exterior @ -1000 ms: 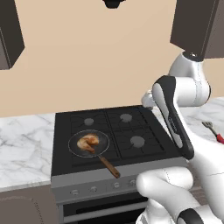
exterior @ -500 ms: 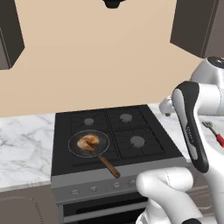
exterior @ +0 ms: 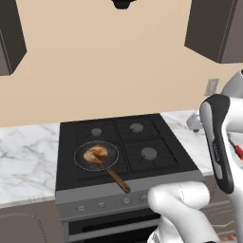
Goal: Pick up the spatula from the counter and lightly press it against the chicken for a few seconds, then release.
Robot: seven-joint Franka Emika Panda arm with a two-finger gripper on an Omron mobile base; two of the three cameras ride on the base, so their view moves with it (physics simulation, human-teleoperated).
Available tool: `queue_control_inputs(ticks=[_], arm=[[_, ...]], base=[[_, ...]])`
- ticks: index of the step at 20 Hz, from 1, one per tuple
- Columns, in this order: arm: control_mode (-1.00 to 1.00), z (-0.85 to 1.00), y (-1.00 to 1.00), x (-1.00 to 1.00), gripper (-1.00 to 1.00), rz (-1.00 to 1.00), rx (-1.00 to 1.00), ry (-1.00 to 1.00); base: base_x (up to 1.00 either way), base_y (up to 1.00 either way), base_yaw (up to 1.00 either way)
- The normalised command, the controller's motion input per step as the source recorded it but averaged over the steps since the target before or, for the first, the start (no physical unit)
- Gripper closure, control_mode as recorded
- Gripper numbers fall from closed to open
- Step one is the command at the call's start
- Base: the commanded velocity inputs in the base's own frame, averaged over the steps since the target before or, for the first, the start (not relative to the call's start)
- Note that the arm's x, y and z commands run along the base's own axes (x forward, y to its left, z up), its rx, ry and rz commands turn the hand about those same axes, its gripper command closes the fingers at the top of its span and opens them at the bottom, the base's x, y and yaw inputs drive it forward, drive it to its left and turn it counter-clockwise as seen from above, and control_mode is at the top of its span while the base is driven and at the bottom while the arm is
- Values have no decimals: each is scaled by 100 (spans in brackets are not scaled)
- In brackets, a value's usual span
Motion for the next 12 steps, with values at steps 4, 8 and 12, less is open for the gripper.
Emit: queue_control_inputs(ticks=[4, 8, 12], arm=[[-100, -14, -37, -4, -100, -3, -4, 1], [-100, -15, -35, 0, -100, -3, -1, 4], [-100, -10, -38, 0, -100, -3, 0, 11]], base=[[0, 0, 0], [0, 0, 0], [0, 0, 0]])
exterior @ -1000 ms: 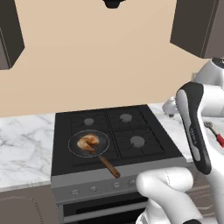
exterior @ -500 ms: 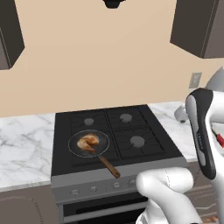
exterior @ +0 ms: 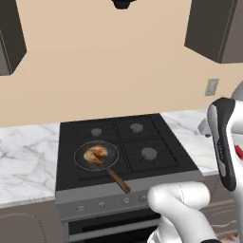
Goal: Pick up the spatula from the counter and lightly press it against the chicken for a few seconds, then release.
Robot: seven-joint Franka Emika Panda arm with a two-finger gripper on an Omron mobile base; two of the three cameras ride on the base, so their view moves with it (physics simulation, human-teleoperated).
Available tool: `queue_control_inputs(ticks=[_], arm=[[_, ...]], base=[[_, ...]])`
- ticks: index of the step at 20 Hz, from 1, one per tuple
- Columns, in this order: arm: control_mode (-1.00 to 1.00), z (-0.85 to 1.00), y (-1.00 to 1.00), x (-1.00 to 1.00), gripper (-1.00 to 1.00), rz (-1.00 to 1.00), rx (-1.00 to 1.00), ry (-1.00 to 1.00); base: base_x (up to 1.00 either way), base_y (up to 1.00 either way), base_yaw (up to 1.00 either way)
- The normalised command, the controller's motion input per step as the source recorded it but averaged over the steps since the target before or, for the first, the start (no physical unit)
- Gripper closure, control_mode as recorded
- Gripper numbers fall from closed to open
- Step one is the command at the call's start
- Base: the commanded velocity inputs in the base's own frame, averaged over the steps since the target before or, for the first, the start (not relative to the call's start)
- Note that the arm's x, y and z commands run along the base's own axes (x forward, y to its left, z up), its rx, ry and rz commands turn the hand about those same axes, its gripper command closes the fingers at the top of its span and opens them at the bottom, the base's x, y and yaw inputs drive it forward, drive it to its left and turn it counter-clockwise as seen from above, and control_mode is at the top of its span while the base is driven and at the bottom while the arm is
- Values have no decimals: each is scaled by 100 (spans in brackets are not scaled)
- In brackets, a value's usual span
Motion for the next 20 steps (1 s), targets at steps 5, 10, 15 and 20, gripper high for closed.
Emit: queue_control_inputs(ticks=[5, 10, 15, 20], arm=[[-100, -10, -34, 5, -100, -1, 0, 12], [-100, -13, -22, 10, -100, 0, 0, 3], [-100, -17, -15, 21, -100, 0, 0, 0], [-100, -19, -24, 22, -100, 0, -6, 0]], base=[[0, 0, 0], [0, 0, 0], [0, 0, 0], [0, 0, 0]])
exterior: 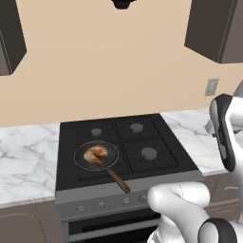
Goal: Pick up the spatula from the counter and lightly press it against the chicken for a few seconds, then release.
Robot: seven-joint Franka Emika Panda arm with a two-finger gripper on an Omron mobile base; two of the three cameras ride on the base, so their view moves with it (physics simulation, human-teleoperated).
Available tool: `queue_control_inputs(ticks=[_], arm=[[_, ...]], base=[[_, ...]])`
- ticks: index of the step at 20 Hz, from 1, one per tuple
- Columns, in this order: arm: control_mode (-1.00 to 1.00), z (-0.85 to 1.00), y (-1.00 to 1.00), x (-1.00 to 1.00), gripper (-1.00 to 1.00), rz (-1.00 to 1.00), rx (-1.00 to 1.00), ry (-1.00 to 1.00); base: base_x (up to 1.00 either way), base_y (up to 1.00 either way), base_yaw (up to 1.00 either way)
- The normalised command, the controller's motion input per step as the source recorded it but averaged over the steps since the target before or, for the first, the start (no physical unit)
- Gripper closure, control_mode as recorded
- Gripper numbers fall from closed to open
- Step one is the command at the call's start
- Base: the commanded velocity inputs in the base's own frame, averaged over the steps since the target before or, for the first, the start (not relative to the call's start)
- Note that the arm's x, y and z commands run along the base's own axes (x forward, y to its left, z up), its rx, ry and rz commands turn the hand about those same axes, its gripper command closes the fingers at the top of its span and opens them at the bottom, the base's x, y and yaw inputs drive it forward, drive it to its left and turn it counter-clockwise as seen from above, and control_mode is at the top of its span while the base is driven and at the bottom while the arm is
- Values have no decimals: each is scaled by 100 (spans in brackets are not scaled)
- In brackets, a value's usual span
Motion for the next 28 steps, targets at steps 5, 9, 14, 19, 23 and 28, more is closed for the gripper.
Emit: queue_control_inputs(ticks=[5, 9, 14, 19, 23, 28], arm=[[-100, -22, -40, 12, -100, 0, -8, 0], [-100, -23, -44, 6, -100, 0, -2, 0], [-100, -9, -42, 8, -100, 0, 0, 4], [-100, -2, -47, 11, -100, 0, 0, 7], [-100, 0, -43, 12, -100, 0, 0, 12], [-100, -11, -40, 9, -100, 0, 0, 8]], base=[[0, 0, 0], [0, 0, 0], [0, 0, 0], [0, 0, 0], [0, 0, 0], [0, 0, 0]])
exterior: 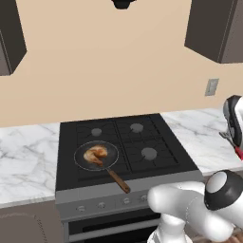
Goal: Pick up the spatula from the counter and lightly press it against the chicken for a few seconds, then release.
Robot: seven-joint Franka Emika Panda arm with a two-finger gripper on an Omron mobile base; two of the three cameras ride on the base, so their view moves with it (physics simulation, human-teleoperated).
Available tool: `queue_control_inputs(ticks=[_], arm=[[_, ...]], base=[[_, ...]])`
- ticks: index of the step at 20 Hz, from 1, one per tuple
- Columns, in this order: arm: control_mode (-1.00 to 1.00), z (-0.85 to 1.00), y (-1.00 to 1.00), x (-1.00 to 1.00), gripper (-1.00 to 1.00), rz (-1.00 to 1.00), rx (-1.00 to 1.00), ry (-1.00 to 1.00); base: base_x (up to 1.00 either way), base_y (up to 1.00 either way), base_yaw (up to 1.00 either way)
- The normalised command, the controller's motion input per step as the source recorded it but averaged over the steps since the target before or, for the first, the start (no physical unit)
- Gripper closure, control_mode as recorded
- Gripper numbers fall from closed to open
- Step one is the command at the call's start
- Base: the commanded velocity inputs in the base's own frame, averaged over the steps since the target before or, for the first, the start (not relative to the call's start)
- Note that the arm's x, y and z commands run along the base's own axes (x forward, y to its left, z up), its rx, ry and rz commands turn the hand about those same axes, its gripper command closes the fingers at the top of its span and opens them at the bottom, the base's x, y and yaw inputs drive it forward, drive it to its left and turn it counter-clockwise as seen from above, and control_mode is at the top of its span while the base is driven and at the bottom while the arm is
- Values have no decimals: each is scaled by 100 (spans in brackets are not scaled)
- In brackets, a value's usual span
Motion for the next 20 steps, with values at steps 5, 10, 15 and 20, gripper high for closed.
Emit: queue_control_inputs(ticks=[5, 10, 15, 20], arm=[[-100, -28, -33, 6, -100, 0, 0, 5], [-100, -15, -21, 11, -100, 2, 2, 0], [-100, -7, -21, 4, -100, 3, 2, -5], [-100, -9, -16, 11, -100, 1, 4, -1]], base=[[0, 0, 0], [0, 0, 0], [0, 0, 0], [0, 0, 0]])
